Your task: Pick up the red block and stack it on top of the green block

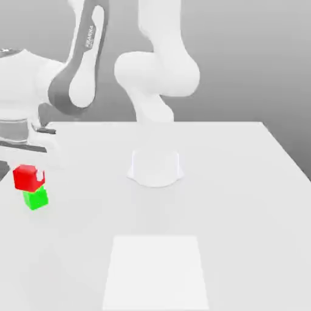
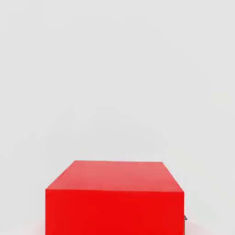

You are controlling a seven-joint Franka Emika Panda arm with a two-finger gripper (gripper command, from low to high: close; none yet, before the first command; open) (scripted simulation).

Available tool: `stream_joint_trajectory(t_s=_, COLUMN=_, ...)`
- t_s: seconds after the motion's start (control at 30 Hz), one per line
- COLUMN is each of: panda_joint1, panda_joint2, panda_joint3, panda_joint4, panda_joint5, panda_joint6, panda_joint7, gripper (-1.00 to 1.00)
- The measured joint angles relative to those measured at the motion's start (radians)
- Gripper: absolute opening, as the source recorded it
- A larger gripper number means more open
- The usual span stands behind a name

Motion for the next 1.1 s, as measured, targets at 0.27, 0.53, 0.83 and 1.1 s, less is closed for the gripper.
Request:
stream_joint_trajectory(t_s=0.27, panda_joint1=-0.032, panda_joint2=0.021, panda_joint3=-0.063, panda_joint4=-0.009, panda_joint5=0.04, panda_joint6=0.042, panda_joint7=-0.062, gripper=-1.0)
stream_joint_trajectory(t_s=0.53, panda_joint1=-0.005, panda_joint2=0.082, panda_joint3=-0.073, panda_joint4=-0.006, panda_joint5=0.127, panda_joint6=0.103, panda_joint7=-0.122, gripper=-1.0)
stream_joint_trajectory(t_s=0.83, panda_joint1=0.025, panda_joint2=0.171, panda_joint3=-0.068, panda_joint4=-0.004, panda_joint5=0.267, panda_joint6=0.17, panda_joint7=-0.221, gripper=-1.0)
stream_joint_trajectory(t_s=1.1, panda_joint1=0.012, panda_joint2=0.261, panda_joint3=-0.021, panda_joint4=0.0, panda_joint5=0.403, panda_joint6=0.225, panda_joint7=-0.32, gripper=-1.0)
